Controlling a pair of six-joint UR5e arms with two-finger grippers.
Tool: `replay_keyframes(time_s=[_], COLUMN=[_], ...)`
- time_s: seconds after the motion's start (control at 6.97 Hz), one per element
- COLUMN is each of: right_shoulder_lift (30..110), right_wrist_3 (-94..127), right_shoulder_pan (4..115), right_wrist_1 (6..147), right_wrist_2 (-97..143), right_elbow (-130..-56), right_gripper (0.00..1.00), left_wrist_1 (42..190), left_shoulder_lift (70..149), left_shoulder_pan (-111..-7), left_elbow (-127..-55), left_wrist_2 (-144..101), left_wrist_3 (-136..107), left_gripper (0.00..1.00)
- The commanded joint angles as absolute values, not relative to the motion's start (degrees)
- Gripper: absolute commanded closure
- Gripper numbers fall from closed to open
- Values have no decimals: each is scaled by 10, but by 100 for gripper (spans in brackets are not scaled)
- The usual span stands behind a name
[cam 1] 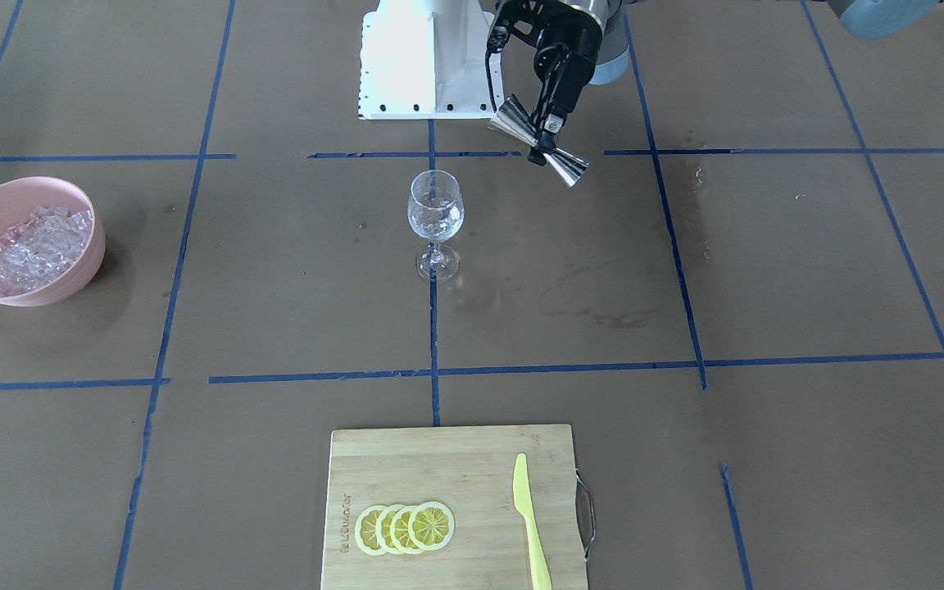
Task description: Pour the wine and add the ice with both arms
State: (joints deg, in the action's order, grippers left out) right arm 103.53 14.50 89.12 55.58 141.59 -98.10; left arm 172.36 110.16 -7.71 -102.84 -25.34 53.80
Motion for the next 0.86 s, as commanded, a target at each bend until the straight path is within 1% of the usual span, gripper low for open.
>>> replay_keyframes(time_s=[0.0, 0.29, 0.43, 0.72], right_shoulder_lift=[1035, 1034, 1034, 1034], right_wrist_3=[144, 143, 143, 142], right_shoulder_pan=[891, 891, 891, 891], right_wrist_1=[555, 555, 555, 555], right_wrist_2=[1416, 1417, 1417, 1417], right_elbow=[-979, -976, -972, -970], right_gripper=[0, 0, 0, 0], left_wrist_1=[1851, 1958, 2003, 2056], left_shoulder_lift=[998, 901, 833, 764], left_shoulder_pan=[-77, -77, -78, -78], left_elbow=[-1034, -1038, -1038, -1034], left_wrist_2=[-293, -333, -388, -433], left_wrist_3=[535, 504, 419, 255], left_gripper=[100, 100, 100, 100])
